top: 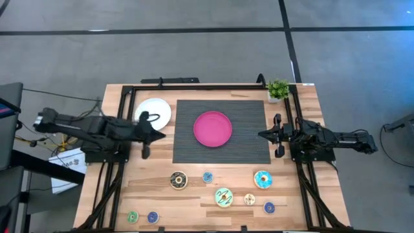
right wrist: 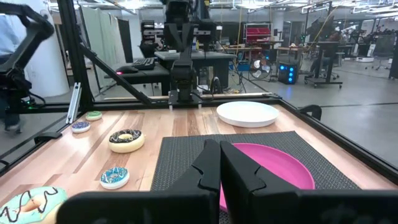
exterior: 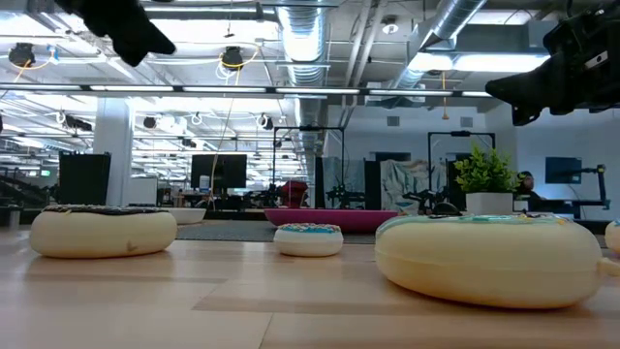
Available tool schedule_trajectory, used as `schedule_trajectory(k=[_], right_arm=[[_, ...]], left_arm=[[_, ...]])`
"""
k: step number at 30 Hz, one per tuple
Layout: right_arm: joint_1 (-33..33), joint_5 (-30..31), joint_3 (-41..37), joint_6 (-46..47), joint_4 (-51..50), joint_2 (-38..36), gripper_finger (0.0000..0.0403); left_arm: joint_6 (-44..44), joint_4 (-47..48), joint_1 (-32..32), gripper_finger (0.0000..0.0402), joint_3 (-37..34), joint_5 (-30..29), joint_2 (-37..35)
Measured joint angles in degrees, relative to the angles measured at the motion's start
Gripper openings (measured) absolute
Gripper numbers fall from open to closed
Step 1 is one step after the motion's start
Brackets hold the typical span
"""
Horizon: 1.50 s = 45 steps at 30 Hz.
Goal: Pick & Place donuts
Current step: Put the big black donut on the pink plate
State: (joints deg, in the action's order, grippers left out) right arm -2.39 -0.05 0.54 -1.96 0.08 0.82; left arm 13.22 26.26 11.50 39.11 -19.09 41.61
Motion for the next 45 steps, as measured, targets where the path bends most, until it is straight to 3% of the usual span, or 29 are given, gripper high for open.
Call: schedule_trajectory(k=[4,12,22,25,36,45], right_arm=[[0.02,0.0,0.0,0.0,0.0,0.02,0.0],[0.02,0.0,0.0,0.0,0.0,0.02,0.0],[0.02,0.0,0.0,0.0,0.0,0.0,0.0],[0.0,0.0,0.01,0.0,0.01,0.01,0.0],[0.01,0.0,0.0,0.0,0.0,0.02,0.0],[0.01,0.0,0.01,0.0,0.01,0.02,0.0]], left_arm=[[7.08,-0.09,2.86,0.0,4.27,-3.86,9.9],[8.43,0.99,7.17,0.0,15.77,-5.23,26.84],[8.39,22.41,10.28,0.0,30.85,-4.18,39.59],[7.82,22.5,10.35,0.0,31.59,-0.82,41.57],[13.03,24.1,9.45,0.001,31.59,0.26,47.89],[13.97,24.43,9.41,0.0104,31.57,3.88,52.36]])
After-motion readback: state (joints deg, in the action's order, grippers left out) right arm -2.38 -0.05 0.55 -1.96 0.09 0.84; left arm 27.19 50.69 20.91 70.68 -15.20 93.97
